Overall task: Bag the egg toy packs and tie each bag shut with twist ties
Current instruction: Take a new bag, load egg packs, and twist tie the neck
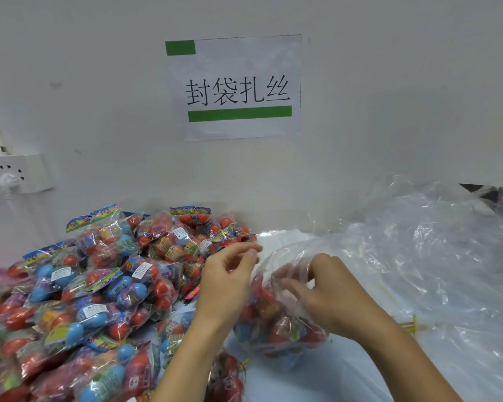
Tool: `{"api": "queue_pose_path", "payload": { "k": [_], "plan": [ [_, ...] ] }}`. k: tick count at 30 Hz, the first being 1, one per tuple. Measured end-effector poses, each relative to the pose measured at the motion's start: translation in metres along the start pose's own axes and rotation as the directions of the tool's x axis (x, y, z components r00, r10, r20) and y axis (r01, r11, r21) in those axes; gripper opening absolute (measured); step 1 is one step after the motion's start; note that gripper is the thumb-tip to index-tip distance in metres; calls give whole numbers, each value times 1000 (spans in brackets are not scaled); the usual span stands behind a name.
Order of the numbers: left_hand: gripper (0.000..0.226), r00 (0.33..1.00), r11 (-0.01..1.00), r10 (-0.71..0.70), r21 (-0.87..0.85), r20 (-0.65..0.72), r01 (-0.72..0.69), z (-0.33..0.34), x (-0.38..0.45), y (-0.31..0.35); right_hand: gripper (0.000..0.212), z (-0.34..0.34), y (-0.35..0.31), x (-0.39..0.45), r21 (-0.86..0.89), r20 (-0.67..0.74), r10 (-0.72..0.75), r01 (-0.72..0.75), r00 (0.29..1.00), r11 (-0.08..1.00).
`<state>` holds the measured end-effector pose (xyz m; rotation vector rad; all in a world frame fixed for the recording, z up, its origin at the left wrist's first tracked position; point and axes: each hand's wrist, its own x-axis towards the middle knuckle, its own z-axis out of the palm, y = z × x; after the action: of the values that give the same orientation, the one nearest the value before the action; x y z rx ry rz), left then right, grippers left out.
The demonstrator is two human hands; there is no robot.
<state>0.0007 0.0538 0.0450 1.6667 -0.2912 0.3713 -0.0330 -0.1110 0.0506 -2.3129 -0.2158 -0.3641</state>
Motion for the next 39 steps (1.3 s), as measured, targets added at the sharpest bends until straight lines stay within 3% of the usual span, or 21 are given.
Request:
{"api": "queue_pose_path", "payload": {
  "k": [3,5,7,10,17,24,26,29,33,36,39],
  "plan": [
    [20,965,942,-239,215,-104,256,-7,4,-8,20,2,0,2,-2,-94,-34,34,995,999],
    [20,922,852,-385,366,-47,374,-11,5,-14,30,2,-4,0,55,-87,-95,100,992,994],
    [23,895,807,-446,440,19,393,-10,4,-15,31,2,-7,-2,80,-22,-140,141,990,987],
    [30,906,804,-420,488,58,341,-8,4,-16,31,3,-9,-4,116,42,-147,141,988,983],
    [19,937,881,-340,374,78,288,-6,3,-18,27,0,-7,-5,187,122,-162,138,979,973],
    [18,945,900,-316,340,80,272,-5,4,-23,44,-2,-14,-7,166,169,-73,45,983,985],
    [15,947,899,-315,341,67,275,-6,5,-25,38,-2,-11,-5,136,155,27,-49,988,989],
    [15,950,885,-312,375,33,277,-8,6,-28,23,-5,-13,-3,200,104,61,-81,993,976],
    [12,945,868,-325,388,-26,309,-9,7,-32,37,-12,-16,-4,295,-15,90,-82,996,952],
    [11,944,852,-327,420,-37,312,-9,8,-32,36,-12,-16,-5,207,21,88,-90,996,974],
    [12,944,840,-329,445,-36,310,-8,7,-31,52,-9,-15,-8,50,128,69,-76,989,996]
  ]
}}
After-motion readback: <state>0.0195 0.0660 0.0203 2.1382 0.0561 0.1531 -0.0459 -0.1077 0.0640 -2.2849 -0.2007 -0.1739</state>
